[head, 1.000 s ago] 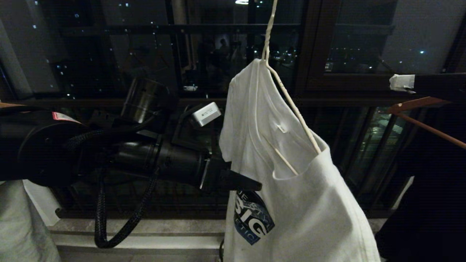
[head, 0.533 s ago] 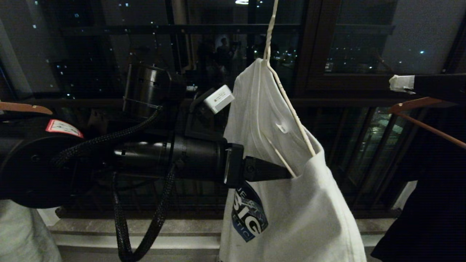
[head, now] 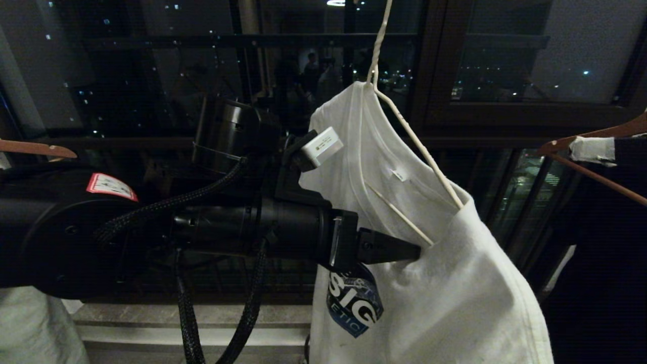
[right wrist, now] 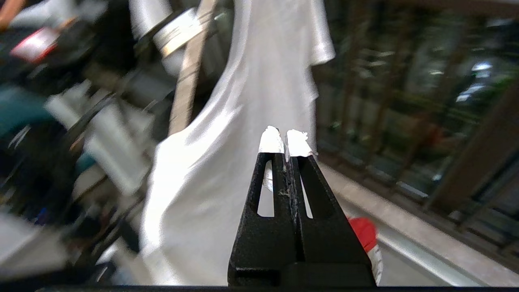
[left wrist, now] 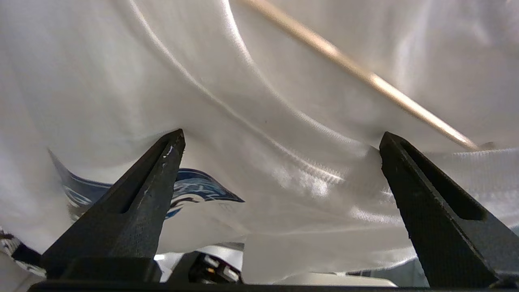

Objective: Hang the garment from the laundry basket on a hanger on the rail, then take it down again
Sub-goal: Take the clothes off the clothes rack

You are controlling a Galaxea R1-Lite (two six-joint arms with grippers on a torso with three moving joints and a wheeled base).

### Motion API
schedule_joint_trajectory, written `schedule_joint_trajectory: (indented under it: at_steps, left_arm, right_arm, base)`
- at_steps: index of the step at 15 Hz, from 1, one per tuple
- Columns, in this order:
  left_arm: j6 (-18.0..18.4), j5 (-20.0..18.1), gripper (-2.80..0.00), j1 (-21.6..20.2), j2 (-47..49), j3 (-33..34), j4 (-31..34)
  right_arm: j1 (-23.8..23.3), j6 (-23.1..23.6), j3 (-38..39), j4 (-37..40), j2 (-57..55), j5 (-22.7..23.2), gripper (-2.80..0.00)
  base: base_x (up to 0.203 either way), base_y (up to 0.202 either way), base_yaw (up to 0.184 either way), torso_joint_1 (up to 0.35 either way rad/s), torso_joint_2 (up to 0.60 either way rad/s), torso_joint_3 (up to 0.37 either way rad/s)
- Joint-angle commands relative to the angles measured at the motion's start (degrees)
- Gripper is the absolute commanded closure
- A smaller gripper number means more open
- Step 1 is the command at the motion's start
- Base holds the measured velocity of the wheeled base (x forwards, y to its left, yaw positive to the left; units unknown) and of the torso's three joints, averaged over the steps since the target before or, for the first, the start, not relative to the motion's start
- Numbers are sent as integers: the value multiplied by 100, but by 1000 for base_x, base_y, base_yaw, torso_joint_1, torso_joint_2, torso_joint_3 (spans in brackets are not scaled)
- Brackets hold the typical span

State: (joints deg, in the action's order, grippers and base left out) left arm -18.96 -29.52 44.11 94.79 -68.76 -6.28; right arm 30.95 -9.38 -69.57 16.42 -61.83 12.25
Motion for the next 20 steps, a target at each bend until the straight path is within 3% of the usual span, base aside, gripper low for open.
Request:
schedule_joint_trajectory:
  at_steps: [1, 4, 5, 9, 14, 20]
  left_arm:
    - [-9, 141, -280, 123, 54, -82, -5]
    - [6, 306, -280, 247, 92, -155, -5]
    - [6, 322, -280, 304, 83, -147, -5]
    - [-3, 778, -280, 414, -31, -103, -5]
    - [-20, 808, -280, 420, -315, -59, 4]
    - [-20, 821, -280, 423, -524, -62, 9]
  right_arm:
    - [271, 17, -72, 150, 116, 43, 0]
    - [401, 42, -5, 158, 110, 50, 0]
    - [403, 53, 4, 133, 110, 58, -280]
    - [403, 438, -39, -41, -101, 34, -280]
    - [401, 1420, -348, -227, -651, 13, -280]
    - [403, 1544, -558, -629, -1037, 239, -280]
  base:
    - [0, 0, 0, 0, 0, 0]
    - [0, 0, 0, 0, 0, 0]
    - [0, 0, 0, 0, 0, 0]
    - [0, 0, 0, 0, 0, 0]
    - [0, 0, 0, 0, 0, 0]
    - [0, 0, 0, 0, 0, 0]
